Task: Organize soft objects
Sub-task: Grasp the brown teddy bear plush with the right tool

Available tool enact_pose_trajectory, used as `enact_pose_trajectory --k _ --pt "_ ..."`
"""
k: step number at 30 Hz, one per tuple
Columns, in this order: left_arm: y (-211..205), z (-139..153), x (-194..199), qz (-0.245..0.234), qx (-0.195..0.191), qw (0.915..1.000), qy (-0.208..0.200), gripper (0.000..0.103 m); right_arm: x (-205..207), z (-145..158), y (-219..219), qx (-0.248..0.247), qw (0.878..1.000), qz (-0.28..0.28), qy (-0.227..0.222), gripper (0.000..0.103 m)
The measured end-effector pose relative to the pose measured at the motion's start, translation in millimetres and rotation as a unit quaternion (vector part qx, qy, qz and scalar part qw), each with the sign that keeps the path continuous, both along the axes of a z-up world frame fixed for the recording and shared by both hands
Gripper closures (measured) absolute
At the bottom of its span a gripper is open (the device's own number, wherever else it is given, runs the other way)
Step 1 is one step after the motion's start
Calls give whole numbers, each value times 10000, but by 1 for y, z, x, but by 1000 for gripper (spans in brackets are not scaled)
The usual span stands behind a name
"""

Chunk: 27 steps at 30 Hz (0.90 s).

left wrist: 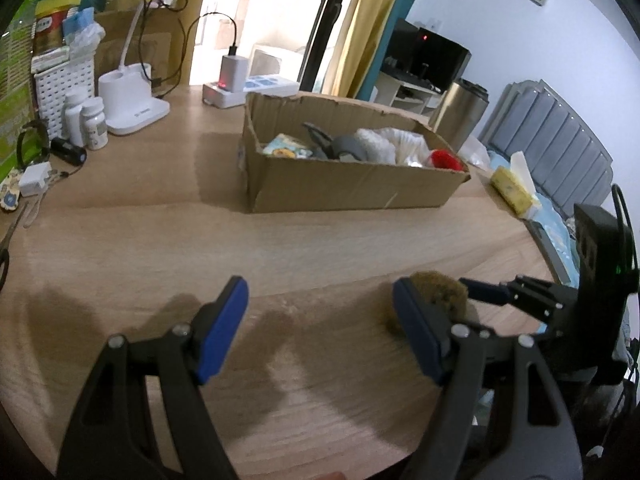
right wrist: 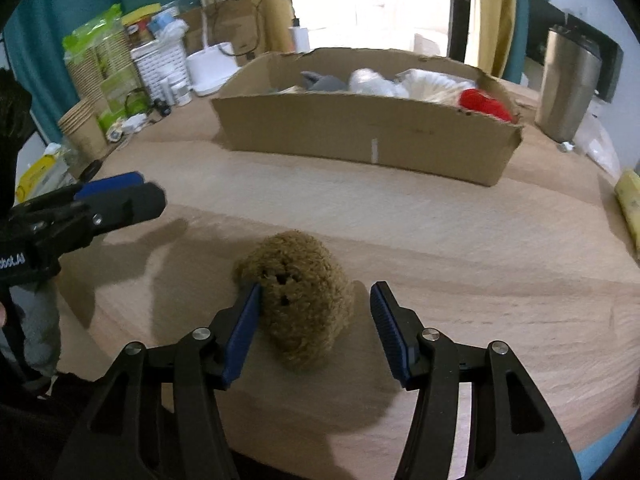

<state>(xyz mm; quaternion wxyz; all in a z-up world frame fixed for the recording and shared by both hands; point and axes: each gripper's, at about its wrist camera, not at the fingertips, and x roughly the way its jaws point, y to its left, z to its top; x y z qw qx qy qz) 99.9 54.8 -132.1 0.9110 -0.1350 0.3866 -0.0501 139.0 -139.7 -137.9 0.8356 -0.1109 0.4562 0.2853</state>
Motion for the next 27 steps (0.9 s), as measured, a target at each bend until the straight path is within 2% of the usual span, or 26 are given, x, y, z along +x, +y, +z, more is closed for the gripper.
enact_pose_trajectory --k 5,11,14,18,21,27 --pt "-2 -1 11 -9 10 10000 70 27 17 3 -12 -94 9997 -141 -154 44" --pt "-8 0 22 -71 7 9999 86 27 38 10 -37 -327 9969 -535 -473 43" --pt "-12 1 25 -142 14 9999 81 27 42 15 -51 -284 9952 -760 -539 41" --pt "-16 3 27 -235 22 9997 62 27 41 20 -62 7 9944 -959 -434 22" --pt "-18 5 28 -267 59 9996 45 27 40 20 -59 277 9946 -971 -236 21" --pt "-11 5 24 -198 48 9998 31 27 40 12 -36 353 9946 -969 -65 20"
